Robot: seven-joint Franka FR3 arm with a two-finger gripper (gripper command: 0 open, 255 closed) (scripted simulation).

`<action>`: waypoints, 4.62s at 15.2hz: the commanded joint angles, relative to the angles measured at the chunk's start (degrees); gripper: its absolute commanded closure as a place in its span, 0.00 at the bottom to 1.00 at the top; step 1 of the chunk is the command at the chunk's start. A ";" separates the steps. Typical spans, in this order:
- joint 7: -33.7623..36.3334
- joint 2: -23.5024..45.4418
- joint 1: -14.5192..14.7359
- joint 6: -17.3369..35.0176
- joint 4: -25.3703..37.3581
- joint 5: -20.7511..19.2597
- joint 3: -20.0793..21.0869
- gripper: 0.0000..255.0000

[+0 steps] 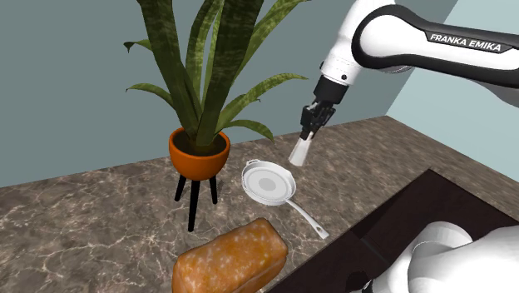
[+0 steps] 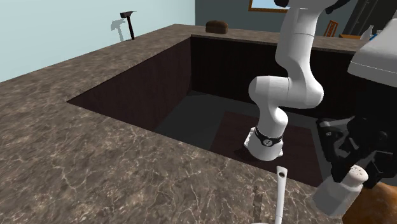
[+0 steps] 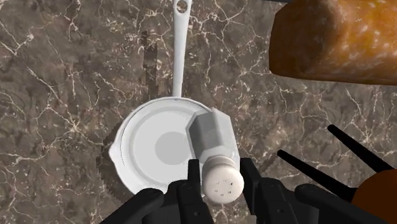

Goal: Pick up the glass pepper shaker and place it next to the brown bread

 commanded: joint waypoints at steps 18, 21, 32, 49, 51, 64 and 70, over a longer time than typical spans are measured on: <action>23.52 20.15 7.95 4.50 17.92 1.42 16.22 1.00; 23.32 20.00 7.98 6.82 15.45 1.51 16.25 1.00; 22.76 20.47 8.11 15.23 7.48 1.70 16.51 1.00; -6.47 20.69 10.39 12.70 11.85 3.06 13.96 0.00; 20.37 17.70 8.94 22.21 6.27 2.17 16.38 0.00; 14.18 22.75 9.04 29.33 -1.53 9.28 14.80 0.00; 14.18 22.75 9.04 29.33 -1.53 9.28 14.80 0.00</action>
